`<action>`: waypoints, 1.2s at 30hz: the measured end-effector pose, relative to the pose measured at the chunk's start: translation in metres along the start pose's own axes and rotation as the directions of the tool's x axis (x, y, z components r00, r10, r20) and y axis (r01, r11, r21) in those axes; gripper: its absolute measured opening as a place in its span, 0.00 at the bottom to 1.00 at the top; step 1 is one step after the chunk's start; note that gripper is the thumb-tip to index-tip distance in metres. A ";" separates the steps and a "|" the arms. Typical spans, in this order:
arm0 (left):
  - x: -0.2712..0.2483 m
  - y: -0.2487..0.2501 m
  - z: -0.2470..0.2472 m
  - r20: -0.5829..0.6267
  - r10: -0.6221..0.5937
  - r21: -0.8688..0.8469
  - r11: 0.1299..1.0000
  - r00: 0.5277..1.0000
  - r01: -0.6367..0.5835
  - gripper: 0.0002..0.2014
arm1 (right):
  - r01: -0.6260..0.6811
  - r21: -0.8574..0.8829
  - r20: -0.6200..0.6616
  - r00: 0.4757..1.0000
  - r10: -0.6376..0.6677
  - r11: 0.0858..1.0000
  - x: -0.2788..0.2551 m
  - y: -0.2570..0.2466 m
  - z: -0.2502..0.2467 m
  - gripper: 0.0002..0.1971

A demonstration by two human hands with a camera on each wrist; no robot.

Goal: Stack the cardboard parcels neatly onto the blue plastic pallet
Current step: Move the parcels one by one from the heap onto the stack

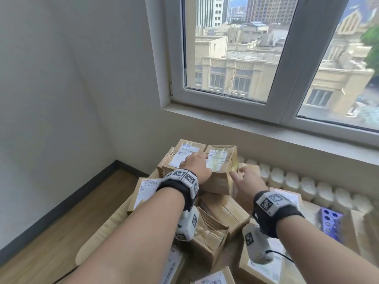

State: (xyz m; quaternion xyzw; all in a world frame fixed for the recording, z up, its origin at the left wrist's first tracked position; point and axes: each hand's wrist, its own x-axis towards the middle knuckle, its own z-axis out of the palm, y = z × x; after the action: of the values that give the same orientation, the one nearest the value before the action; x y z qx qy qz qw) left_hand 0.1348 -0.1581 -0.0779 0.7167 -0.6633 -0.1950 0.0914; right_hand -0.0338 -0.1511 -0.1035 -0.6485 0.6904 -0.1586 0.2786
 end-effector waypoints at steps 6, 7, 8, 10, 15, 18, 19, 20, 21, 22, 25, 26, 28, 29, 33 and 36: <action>0.041 -0.005 0.019 -0.009 0.017 0.026 1.000 1.000 -0.016 0.22 | -0.129 0.164 0.076 0.990 0.118 0.978 0.030 0.004 0.015 0.30; 0.045 -0.006 0.022 -0.014 0.017 0.028 0.999 1.000 -0.017 0.22 | -0.158 0.220 0.087 0.986 0.142 0.963 0.035 0.005 0.019 0.32; 0.048 -0.007 0.025 -0.011 0.015 0.028 1.000 1.000 -0.015 0.23 | -0.179 0.281 0.102 0.982 0.156 0.943 0.038 0.005 0.022 0.33; 0.053 -0.011 0.027 0.007 0.000 0.023 1.000 1.000 0.000 0.23 | -0.208 0.401 0.133 0.977 0.168 0.892 0.042 0.003 0.029 0.35; 0.064 -0.025 0.033 0.071 -0.042 -0.032 0.999 0.997 0.044 0.25 | -0.232 0.509 0.141 0.972 0.186 0.829 0.062 0.010 0.051 0.57; 0.065 -0.032 0.037 0.093 -0.048 -0.034 0.998 0.995 0.051 0.25 | -0.272 0.518 0.155 0.962 0.224 0.811 0.059 -0.001 0.050 0.36; 0.065 -0.034 0.037 0.092 -0.045 -0.030 0.998 0.995 0.048 0.25 | -0.288 0.528 0.158 0.958 0.241 0.799 0.059 -0.003 0.051 0.36; 0.064 -0.036 0.038 0.093 -0.040 -0.027 0.999 0.995 0.043 0.23 | -0.302 0.544 0.160 0.953 0.257 0.783 0.060 -0.002 0.052 0.39; 0.064 -0.037 0.038 0.095 -0.035 -0.029 0.999 0.995 0.037 0.21 | -0.316 0.566 0.152 0.948 0.281 0.761 0.062 -0.002 0.053 0.42; 0.063 -0.037 0.038 0.098 -0.030 -0.036 0.999 0.995 0.034 0.19 | -0.328 0.592 0.146 0.942 0.302 0.736 0.061 -0.001 0.053 0.43; 0.059 -0.038 0.035 0.090 -0.032 -0.101 0.994 0.995 0.041 0.17 | -0.368 0.620 0.130 0.919 0.371 0.693 0.053 0.000 0.047 0.38; 0.056 -0.038 0.033 0.084 -0.036 -0.123 0.991 0.996 0.046 0.19 | -0.368 0.621 0.127 0.919 0.374 0.692 0.049 0.001 0.044 0.39; 0.051 -0.036 0.029 0.071 -0.043 -0.141 0.989 0.997 0.052 0.22 | -0.357 0.614 0.120 0.924 0.364 0.704 0.041 0.003 0.040 0.38; 0.047 -0.034 0.026 0.060 -0.039 -0.146 0.988 0.997 0.047 0.22 | -0.359 0.609 0.122 0.924 0.364 0.707 0.035 0.002 0.036 0.34; 0.031 -0.024 0.017 0.022 0.004 -0.163 0.987 1.000 -0.001 0.21 | -0.357 0.620 0.128 0.924 0.359 0.699 0.016 0.002 0.030 0.36; 0.018 -0.018 0.013 0.021 0.028 -0.164 0.986 0.999 -0.025 0.24 | -0.335 0.664 0.118 0.930 0.348 0.668 0.023 0.028 0.040 0.48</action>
State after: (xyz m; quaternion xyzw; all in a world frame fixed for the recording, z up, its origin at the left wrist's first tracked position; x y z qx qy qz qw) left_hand 0.1463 -0.1720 -0.0998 0.6955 -0.6555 -0.2560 0.1451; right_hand -0.0329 -0.1646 -0.1558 -0.3608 0.6970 -0.3486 0.5123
